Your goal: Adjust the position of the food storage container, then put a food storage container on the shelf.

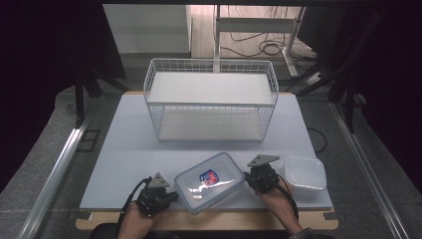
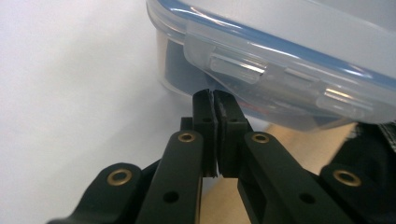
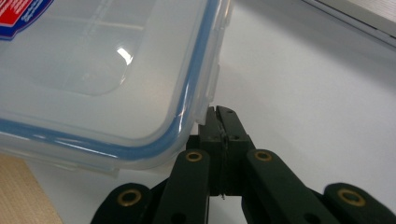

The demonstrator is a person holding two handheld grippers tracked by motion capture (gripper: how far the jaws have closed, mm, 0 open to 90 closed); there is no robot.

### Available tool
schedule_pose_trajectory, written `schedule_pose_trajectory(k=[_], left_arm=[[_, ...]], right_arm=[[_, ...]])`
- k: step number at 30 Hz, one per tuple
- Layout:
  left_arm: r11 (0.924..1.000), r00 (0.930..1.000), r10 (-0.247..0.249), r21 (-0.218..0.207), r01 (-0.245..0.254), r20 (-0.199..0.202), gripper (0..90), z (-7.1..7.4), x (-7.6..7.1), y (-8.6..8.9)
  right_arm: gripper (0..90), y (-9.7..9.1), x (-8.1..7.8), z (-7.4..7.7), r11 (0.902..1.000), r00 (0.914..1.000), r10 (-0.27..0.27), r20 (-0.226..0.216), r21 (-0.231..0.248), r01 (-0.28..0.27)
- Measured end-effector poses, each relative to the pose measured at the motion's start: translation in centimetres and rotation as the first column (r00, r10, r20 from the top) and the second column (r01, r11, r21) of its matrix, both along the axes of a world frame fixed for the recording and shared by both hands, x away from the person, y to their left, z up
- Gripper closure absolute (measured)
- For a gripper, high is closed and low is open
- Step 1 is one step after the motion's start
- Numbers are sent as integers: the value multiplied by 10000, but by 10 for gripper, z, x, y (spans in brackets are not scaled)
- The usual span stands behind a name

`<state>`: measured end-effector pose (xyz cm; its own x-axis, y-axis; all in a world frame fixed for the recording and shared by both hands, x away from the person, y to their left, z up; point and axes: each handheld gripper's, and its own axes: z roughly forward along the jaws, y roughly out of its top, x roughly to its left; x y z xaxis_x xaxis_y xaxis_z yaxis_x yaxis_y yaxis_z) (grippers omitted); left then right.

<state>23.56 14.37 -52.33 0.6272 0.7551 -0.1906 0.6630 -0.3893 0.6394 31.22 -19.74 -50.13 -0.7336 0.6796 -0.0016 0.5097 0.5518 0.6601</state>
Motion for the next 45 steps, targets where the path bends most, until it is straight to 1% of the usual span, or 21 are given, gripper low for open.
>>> schedule_pose_trajectory(k=[3, 5, 6, 7, 9, 11, 12, 16, 22, 28, 29, 30, 32, 37, 38, 40, 41, 42, 43, 44, 45], left_arm=[[9998, 9999, 166, 55, -166, 12, 898, 0, 11, 2], [9996, 9997, 229, 183, -230, 43, 899, 1, 20, 3], [9996, 9997, 229, 183, -230, 43, 899, 1, 20, 3], [9995, 9997, 232, 213, -233, 18, 899, 1, 29, 4], [9995, 9996, 275, 138, -275, -18, 899, 0, 40, 6], [9996, 9997, 257, 136, -257, -11, 899, -1, 43, 7], [9997, 9998, 214, 131, -215, 41, 899, -1, 52, 8], [9995, 9993, 281, 122, -284, 237, 899, -1, 66, 8], [9994, 9990, 297, 161, -302, 338, 899, -1, 82, 7], [9988, 9985, 424, 231, -432, 344, 893, -1, 87, 5], [9988, 9985, 424, 231, -432, 344, 876, -1, 87, 5], [9982, 9986, 473, 355, -481, 233, 842, -1, 87, 8], [9977, 9979, 624, 265, -629, 182, 752, -1, 85, 12], [9957, 9952, 916, 94, -920, 355, 554, 3, 80, 22], [9951, 9942, 965, 158, -973, 466, 506, 4, 77, 27], [9950, 9941, 957, 248, -970, 507, 419, 4, 76, 30], [9946, 9937, 989, 268, -1004, 531, 419, 5, 75, 32], [9963, 9951, 843, 130, -850, 511, 333, 5, 72, 37], [9980, 9969, 632, -50, -631, 465, 278, 6, 71, 40], [9980, 9969, 632, -50, -631, 465, 204, 6, 71, 40], [9993, 9984, 351, -169, -344, 435, 150, 8, 70, 42]], right_arm=[[898, -1, -2, 0, 9999, 9997, -68, -217, 114, 71], [898, 0, -3, -1, 9999, 9998, -50, -194, 96, 52], [898, 0, -3, -1, 9999, 9997, -73, -227, 102, 76], [898, 0, -4, -1, 9999, 9996, -101, -255, 100, 103], [898, 0, -5, -1, 9999, 9995, -119, -278, 108, 122], [898, 0, -7, -1, 9998, 9993, -116, -360, 171, 122], [897, -1, -8, -1, 9997, 9990, -124, -419, 185, 132], [897, -1, -9, -1, 9996, 9988, -68, -476, 262, 80], [897, -1, -9, -2, 9997, 9989, 2, -462, 261, 10], [893, 0, -10, -2, 9997, 9990, 49, -448, 228, -38], [893, 0, -10, -2, 9997, 9990, 49, -448, 228, -38], [858, -1, -10, -1, 9998, 9989, 19, -474, 191, -10], [829, -2, -10, 2, 9998, 9991, -15, -417, 204, 24], [763, -8, -12, 7, 9999, 10000, -91, -17, 56, 91], [707, -12, -13, 9, 9997, 9996, -229, 144, 33, 229], [649, -17, -13, 12, 9993, 9990, -377, 248, 41, 376], [649, -17, -13, 12, 9993, 9990, -377, 248, 41, 376], [588, -21, -12, 14, 9984, 9981, -524, 336, 212, 517], [556, -22, -12, 15, 9982, 9980, -541, 339, 286, 532], [556, -22, -12, 15, 9982, 9980, -541, 339, 286, 532], [498, -25, -12, 18, 9978, 9978, -563, 338, 367, 551]])
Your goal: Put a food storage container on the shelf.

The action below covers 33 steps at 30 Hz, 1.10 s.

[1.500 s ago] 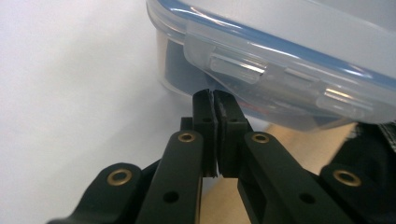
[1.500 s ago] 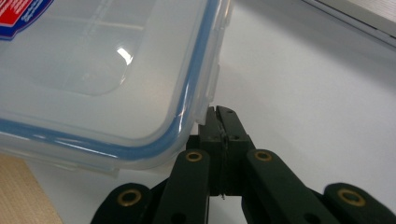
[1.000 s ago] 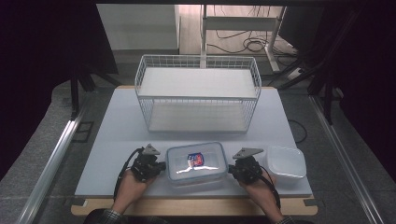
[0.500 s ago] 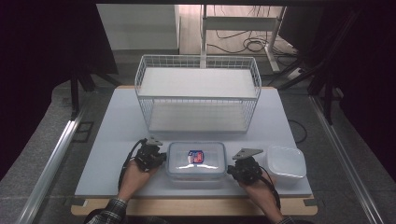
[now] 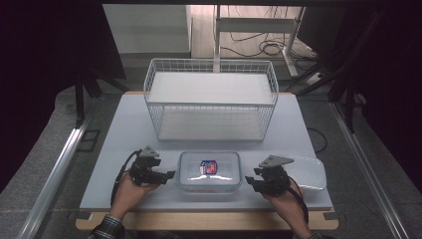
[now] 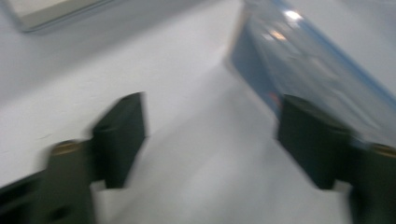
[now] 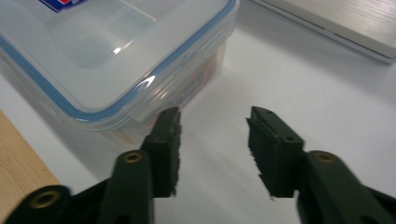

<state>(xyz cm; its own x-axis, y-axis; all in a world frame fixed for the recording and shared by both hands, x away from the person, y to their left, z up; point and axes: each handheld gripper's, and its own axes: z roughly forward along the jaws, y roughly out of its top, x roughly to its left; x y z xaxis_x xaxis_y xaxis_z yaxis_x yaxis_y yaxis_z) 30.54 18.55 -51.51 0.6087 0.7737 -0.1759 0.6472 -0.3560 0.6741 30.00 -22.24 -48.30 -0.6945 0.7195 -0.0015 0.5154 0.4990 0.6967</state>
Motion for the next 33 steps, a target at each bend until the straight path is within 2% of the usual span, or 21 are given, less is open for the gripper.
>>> schedule_pose_trajectory(k=[1, 2, 3, 4, 6, 9, 10, 12, 14, 16, 20, 21, 22, 24, 25, 26, 27, 32, 33], left_arm=[[9994, 9995, -324, -132, 324, 46, 114, 5, -3, 4], [9994, 9995, -324, -132, 324, 46, 67, 5, -3, 4], [9993, 9996, -295, -223, 296, 45, 67, 8, -4, 5], [9993, 9996, -239, -294, 243, 137, 63, 12, -6, 7], [9978, 9993, -312, -587, 323, 198, 43, 14, -7, 9], [9959, 9990, -380, -814, 397, 218, 91, 15, -8, 9], [9943, 9985, -492, -933, 513, 244, 91, 15, -9, 8], [9898, 9966, -747, -1191, 784, 354, 114, 16, -9, 2], [9897, 9958, -813, -1145, 858, 432, 114, 17, -9, 0], [9928, 9934, -946, -670, 990, 654, 108, 20, -8, -7], [9951, 9960, -764, -593, 792, 471, 101, 25, -6, -13], [9936, 9960, -821, -746, 847, 364, 84, 27, -6, -16], [9929, 9962, -836, -823, 854, 247, 65, 27, -5, -19], [9893, 9949, -1007, -1066, 996, -48, 46, 26, -3, -22], [9893, 9949, -1007, -1066, 996, -48, 30, 26, -3, -22], [9822, 9929, -1152, -1529, 1094, -299, 31, 24, -1, -26], [9791, 9914, -1240, -1676, 1153, -427, 31, 23, 1, -27], [9766, 9848, -1485, -1700, 1317, -901, 30, 16, 7, -38], [9766, 9848, -1485, -1700, 1317, -901, 28, 16, 7, -38]], right_arm=[[461, -1, 0, 1, 10000, 10000, 7, 37, 63, -7], [418, -2, 0, 3, 9999, 9999, 46, 100, 127, -47], [418, -2, 0, 3, 9999, 9999, 46, 100, 127, -47], [363, -3, 0, 6, 9998, 9998, 62, 185, 199, -66], [318, -4, 0, 9, 9994, 9996, 42, 285, 348, -52], [266, -4, 1, 13, 9980, 9992, 153, 358, 608, -175], [266, -4, 1, 13, 9980, 9992, 153, 358, 608, -175], [219, -2, 2, 15, 9947, 9988, 327, 375, 958, -362], [204, 0, 3, 16, 9928, 9985, 431, 329, 1106, -464], [155, 6, 7, 18, 9900, 9977, 659, 169, 1236, -675], [124, 15, 12, 18, 9894, 9973, 730, -69, 1263, -715], [93, 20, 18, 17, 9881, 9957, 829, -418, 1337, -766], [78, 23, 21, 17, 9871, 9942, 908, -582, 1371, -822], [55, 29, 25, 14, 9862, 9912, 1015, -855, 1394, -890], [55, 29, 25, 14, 9862, 9912, 1015, -855, 1394, -890], [40, 34, 28, 11, 9859, 9877, 1101, -1109, 1384, -943], [39, 36, 30, 10, 9848, 9854, 1172, -1234, 1423, -993], [52, 41, 37, 0, 9818, 9727, 1198, -1990, 1695, -862], [49, 41, 38, -2, 9793, 9672, 1262, -2205, 1829, -861]])
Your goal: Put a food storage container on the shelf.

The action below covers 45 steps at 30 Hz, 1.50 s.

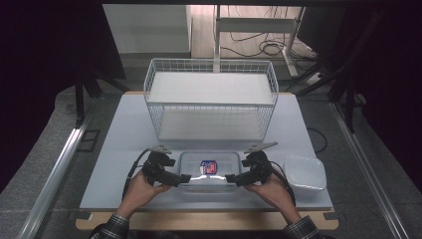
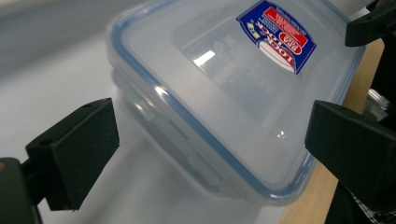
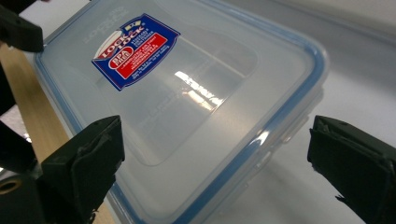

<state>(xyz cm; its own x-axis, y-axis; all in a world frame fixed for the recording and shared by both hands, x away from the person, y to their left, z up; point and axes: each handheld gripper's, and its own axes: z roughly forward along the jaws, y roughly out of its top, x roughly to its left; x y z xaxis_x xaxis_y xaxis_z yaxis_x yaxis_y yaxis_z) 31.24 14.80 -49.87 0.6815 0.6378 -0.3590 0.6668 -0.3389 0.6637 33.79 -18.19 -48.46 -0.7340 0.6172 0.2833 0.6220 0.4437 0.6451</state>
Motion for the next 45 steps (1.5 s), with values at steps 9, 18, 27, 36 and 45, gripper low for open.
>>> schedule_pose_trajectory(k=[9, 18, 27, 36, 45], left_arm=[[9972, 9920, -299, -720, 212, -1223, 15, -14, 8, -6], [9925, 9888, -179, -1222, -4, -1482, 187, -11, -4, 10], [9744, 9867, 195, -2178, -549, -1616, 377, -12, -17, 24], [9642, 9841, 143, -2581, -604, -1769, 429, -15, -16, 28], [9524, 9878, 667, -2860, -1051, -1409, 512, -9, -17, 29]], right_arm=[[42, -2, 13, -12, 9960, 9877, 60, -1561, 889, 80], [222, -15, 5, -7, 9934, 9794, 250, -2001, 1143, -20], [387, -30, -3, -6, 9852, 9699, 372, -2405, 1716, 48], [471, -37, 6, -6, 9674, 9646, 10, -2639, 2444, 659], [526, -36, -5, 4, 9653, 9785, -617, -1968, 2376, 1087]])
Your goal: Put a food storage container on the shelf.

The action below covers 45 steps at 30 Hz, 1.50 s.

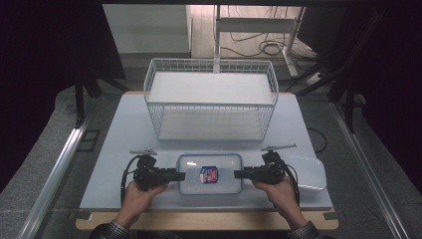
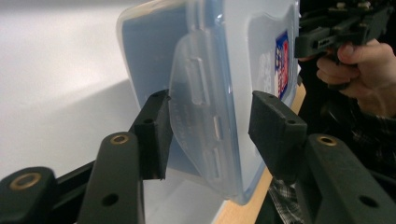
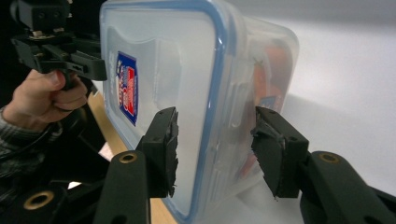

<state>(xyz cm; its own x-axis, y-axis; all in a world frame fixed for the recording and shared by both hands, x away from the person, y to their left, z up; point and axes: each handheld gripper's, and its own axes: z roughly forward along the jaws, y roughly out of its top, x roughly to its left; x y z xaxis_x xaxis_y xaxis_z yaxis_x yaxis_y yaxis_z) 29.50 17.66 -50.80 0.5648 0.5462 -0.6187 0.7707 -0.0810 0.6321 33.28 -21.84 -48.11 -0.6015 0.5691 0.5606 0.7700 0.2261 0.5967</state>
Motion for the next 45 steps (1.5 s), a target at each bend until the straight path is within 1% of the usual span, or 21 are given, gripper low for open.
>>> schedule_pose_trajectory(k=[1, 2, 5, 7, 8, 10, 12, 13, 16, 19, 26, 27, 28, 29, 32, 33, 34, 38, 39, 44, 45], left_arm=[[10000, 10000, 0, 0, 0, 0, 515, 0, 0, 0], [10000, 10000, 50, 35, -50, 30, 515, 1, 1, 0], [10000, 9999, 42, 89, -43, 152, 512, 4, 2, 0], [9999, 9992, 57, 136, -63, 395, 511, 9, 2, 0], [9999, 9992, 57, 136, -63, 395, 511, 9, 2, 0], [9998, 9971, 26, 209, -42, 757, 511, 18, 3, 0], [9997, 9966, 35, 242, -55, 828, 509, 21, 3, -1], [9995, 9948, 39, 300, -70, 1014, 506, 25, 4, -2], [9992, 9928, 4, 397, -52, 1196, 502, 30, 5, -2], [9992, 9923, 35, 386, -84, 1236, 502, 33, 7, -2], [9992, 9886, 107, 373, -165, 1501, 500, 48, 13, -1], [9992, 9867, 120, 355, -180, 1623, 500, 54, 14, -1], [9992, 9867, 120, 355, -180, 1623, 500, 54, 14, -1], [9991, 9852, 150, 373, -217, 1707, 500, 61, 16, -1], [9989, 9821, 169, 399, -248, 1877, 500, 72, 18, -1], [9989, 9821, 169, 399, -248, 1877, 501, 72, 18, -1], [9988, 9800, 185, 411, -272, 1982, 501, 78, 19, -1], [9987, 9779, 239, 391, -327, 2077, 501, 87, 22, 0], [9987, 9756, 237, 382, -328, 2181, 501, 92, 24, 1], [9983, 9715, 273, 429, -384, 2356, 501, 109, 30, 4], [9983, 9715, 273, 429, -384, 2356, 501, 109, 30, 4]], right_arm=[[526, 0, 0, 0, 10000, 10000, 0, 0, 0, 0], [529, 1, -2, 1, 10000, 9997, -62, 221, 2, 62], [530, 3, -4, 4, 9999, 9983, -107, 568, -79, 111], [530, 3, -4, 8, 9999, 9974, -113, 714, -41, 117], [530, 3, -4, 8, 9999, 9974, -113, 714, -41, 117], [530, 2, -4, 15, 9999, 9942, -109, 1071, 49, 104], [530, 2, -4, 20, 9999, 9915, -125, 1294, 98, 113], [531, 2, -4, 23, 9999, 9908, -127, 1346, 119, 113], [532, 2, -4, 29, 9998, 9876, -158, 1561, 140, 138], [532, 2, -3, 32, 9998, 9870, -176, 1595, 154, 153], [532, 3, 2, 45, 9996, 9830, -218, 1823, 222, 180], [533, 3, 4, 50, 9995, 9810, -229, 1929, 257, 183], [533, 3, 4, 50, 9995, 9810, -229, 1929, 257, 183], [532, 3, 6, 57, 9994, 9788, -229, 2035, 282, 175], [533, 3, 8, 66, 9992, 9753, -235, 2196, 356, 161], [533, 3, 9, 69, 9991, 9742, -249, 2241, 386, 167], [533, 3, 11, 72, 9990, 9730, -264, 2294, 418, 172], [533, 3, 14, 81, 9987, 9691, -271, 2450, 483, 157], [533, 4, 16, 87, 9987, 9668, -272, 2542, 494, 151], [533, 7, 23, 102, 9985, 9633, -257, 2671, 534, 119], [533, 8, 24, 104, 9984, 9619, -266, 2721, 551, 121]])
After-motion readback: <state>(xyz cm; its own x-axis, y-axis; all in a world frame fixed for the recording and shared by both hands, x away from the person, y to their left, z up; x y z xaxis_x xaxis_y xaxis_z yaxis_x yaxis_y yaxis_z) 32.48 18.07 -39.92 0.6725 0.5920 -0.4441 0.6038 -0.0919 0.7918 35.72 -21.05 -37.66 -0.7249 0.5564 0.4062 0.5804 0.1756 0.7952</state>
